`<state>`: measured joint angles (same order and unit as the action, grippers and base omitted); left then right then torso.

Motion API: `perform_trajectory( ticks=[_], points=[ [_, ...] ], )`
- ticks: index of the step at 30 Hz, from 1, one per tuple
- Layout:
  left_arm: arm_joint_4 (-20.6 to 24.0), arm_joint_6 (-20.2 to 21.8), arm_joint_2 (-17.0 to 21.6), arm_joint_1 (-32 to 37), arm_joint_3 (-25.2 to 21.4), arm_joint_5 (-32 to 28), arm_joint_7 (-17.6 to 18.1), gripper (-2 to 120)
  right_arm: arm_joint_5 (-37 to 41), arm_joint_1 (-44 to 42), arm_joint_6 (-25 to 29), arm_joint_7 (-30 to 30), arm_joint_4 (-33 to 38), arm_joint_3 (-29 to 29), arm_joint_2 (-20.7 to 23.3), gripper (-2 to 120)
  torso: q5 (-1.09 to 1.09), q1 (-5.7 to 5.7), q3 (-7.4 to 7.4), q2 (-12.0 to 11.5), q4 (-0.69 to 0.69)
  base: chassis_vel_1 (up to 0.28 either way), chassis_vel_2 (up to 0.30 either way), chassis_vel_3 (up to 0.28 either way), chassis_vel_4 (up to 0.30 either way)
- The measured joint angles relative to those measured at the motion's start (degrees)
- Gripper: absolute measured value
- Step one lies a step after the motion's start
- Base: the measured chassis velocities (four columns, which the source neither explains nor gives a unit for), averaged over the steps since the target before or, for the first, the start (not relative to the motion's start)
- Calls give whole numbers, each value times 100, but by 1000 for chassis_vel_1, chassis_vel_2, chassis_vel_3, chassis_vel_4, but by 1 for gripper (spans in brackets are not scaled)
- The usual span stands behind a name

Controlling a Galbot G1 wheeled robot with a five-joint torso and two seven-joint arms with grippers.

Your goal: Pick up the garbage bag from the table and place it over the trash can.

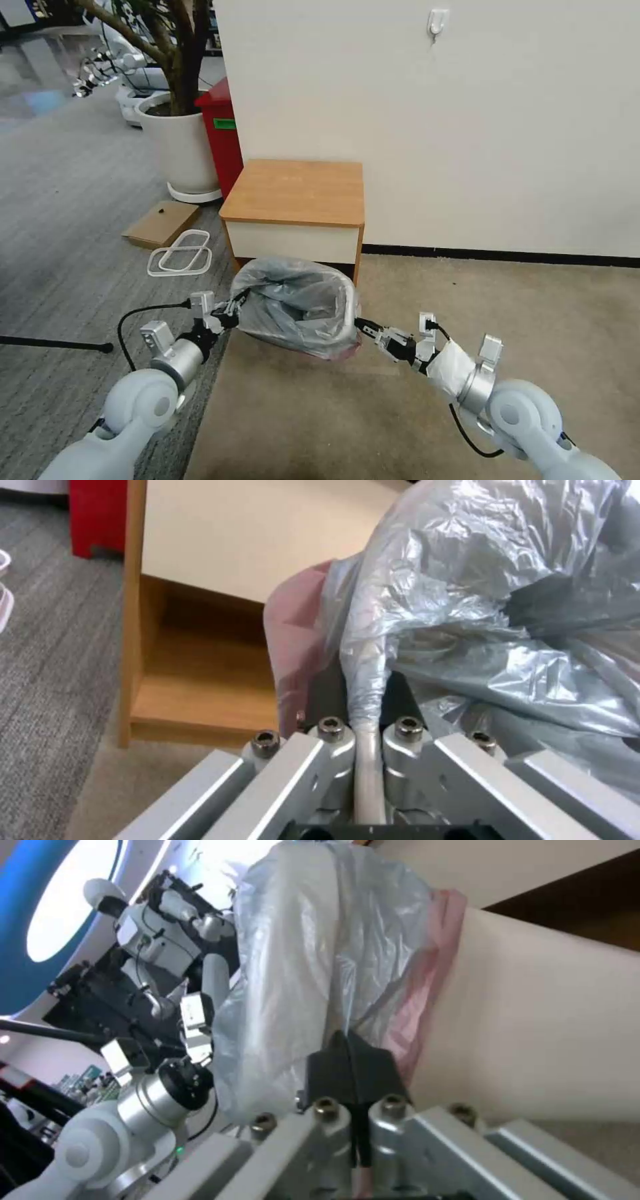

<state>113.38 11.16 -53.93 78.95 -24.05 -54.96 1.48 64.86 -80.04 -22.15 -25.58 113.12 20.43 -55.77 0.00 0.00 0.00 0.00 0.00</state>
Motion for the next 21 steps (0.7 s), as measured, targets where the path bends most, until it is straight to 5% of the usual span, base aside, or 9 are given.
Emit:
perform_trajectory(
  ticks=[21],
  points=[
    [92, -20, -24, 70, 30, 49, 27, 0, -865, -23, 315, 431, 65, -5, -35, 0, 0, 0, 0, 0, 0, 0, 0, 0, 0]
  ],
)
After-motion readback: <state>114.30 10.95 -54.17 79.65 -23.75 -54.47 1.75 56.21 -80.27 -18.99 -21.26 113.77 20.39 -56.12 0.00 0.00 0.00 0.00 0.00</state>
